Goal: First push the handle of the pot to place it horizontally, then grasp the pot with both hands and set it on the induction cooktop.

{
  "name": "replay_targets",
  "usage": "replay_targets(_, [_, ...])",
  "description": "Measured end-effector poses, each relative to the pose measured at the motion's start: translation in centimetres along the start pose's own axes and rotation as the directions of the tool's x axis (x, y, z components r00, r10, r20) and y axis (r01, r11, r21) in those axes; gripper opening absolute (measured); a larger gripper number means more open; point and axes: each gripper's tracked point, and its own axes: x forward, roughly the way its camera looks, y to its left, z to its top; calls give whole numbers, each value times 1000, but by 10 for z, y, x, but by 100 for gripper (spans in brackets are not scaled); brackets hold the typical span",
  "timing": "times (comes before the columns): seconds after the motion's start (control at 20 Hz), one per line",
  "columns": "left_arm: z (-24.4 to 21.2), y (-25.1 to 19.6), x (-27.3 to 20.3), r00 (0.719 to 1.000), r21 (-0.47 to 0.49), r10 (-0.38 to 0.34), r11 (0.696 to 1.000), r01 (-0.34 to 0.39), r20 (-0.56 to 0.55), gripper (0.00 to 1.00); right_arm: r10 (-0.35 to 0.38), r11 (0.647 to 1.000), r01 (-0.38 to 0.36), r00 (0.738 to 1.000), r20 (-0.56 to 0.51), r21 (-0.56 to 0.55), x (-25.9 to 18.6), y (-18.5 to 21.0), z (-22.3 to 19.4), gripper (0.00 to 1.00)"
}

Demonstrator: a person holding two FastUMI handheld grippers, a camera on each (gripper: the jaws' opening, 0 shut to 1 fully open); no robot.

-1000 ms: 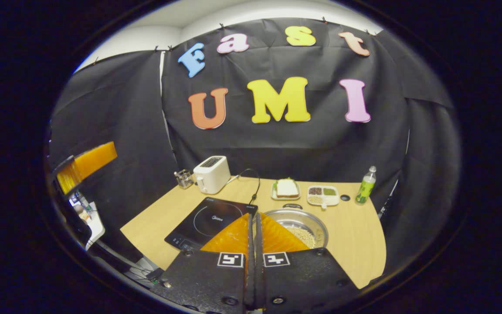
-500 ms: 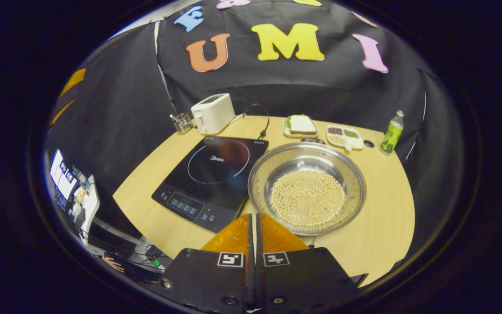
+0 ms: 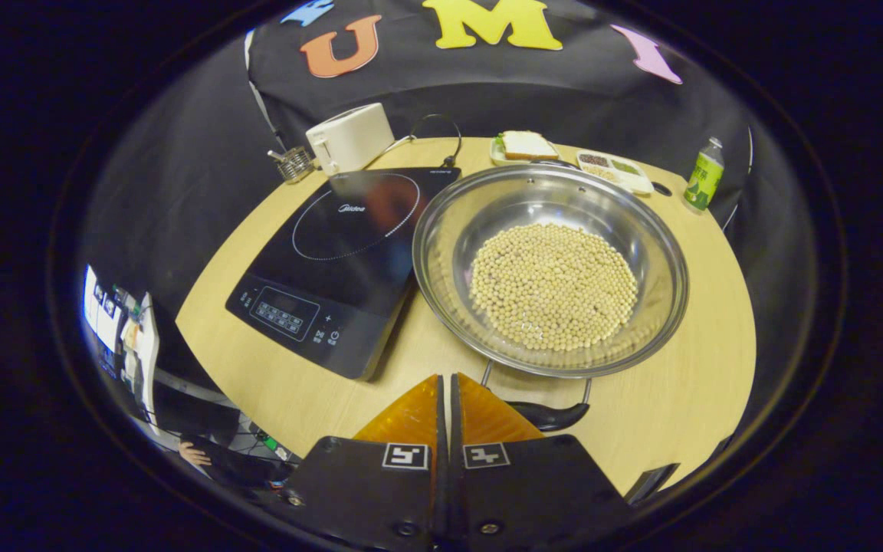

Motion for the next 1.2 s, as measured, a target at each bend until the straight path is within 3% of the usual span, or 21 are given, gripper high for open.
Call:
replay_targets(0.25, [-4, 1, 4, 1000, 2, 4, 1000, -4, -11, 96, 13, 1000, -12, 1000, -18, 28, 5, -1, -5, 0])
replay_targets(0.55, [-5, -3, 9, 1000, 3, -5, 1000, 5, -7, 96, 9, 999, -8, 1000, -23, 41, 2, -12, -12, 4])
replay_targets(1.2, [-5, -22, 21, 999, -4, -44, 999, 44, -13, 96, -55, 996, 58, 997, -45, 71, -6, -66, -20, 0])
